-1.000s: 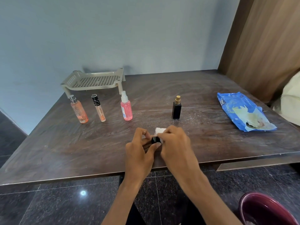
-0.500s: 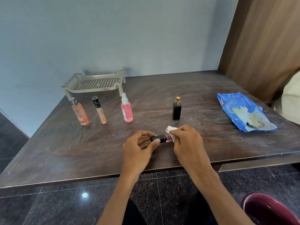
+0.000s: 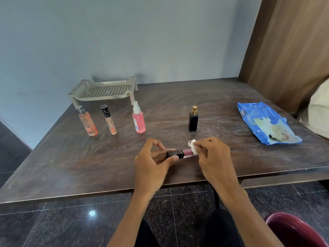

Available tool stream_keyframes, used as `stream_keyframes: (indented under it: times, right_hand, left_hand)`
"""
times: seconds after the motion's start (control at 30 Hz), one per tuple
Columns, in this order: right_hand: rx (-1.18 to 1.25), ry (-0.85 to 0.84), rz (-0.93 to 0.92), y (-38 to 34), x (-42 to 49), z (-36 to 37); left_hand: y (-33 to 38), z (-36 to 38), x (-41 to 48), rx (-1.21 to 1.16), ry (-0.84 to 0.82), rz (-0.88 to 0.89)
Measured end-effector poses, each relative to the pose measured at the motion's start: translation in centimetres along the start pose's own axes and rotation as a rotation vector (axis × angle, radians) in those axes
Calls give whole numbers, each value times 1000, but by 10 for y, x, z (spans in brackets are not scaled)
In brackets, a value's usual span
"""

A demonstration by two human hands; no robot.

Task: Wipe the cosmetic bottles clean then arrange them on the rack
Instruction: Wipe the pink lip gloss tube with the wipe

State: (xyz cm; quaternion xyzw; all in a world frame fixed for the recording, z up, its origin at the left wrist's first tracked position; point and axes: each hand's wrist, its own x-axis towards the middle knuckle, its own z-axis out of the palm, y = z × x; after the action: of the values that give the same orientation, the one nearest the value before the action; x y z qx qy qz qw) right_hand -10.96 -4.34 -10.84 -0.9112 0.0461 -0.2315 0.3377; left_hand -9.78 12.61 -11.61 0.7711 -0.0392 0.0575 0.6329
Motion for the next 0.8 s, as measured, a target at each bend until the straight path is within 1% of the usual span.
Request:
stream_keyframes:
  times: [0.1,0.17,0.3,0.4,0.5,0.6,0.73,0.8]
  right_hand:
    - [-58,-10,-13,1,-1,5]
    - [-83,-2,-21,-1,-2,7]
    - [-79,-5,-86,-17,-10,19]
    - [-27,-52,-175,-38,-20,30]
    - [39,-74,-211,-39,-16,34]
    - [29,-68,-193,-23,-11,27]
    - [-84,-18,-53,-3,-5,4]
    - [-119,-6,-26,0,0,-4]
  left_hand:
    - [-2,0,-3,49,24,108]
    - [-5,1,-5,60,32,140]
    - [-9,2,-4,95,38,166]
    - [-12,1,-4,129,48,181]
    - [-13,-1,-3,108,54,174]
    - [-12,0,-3,112,49,162]
    - [-12,1,-3,115,56,165]
    - [-12,1,-4,117,59,171]
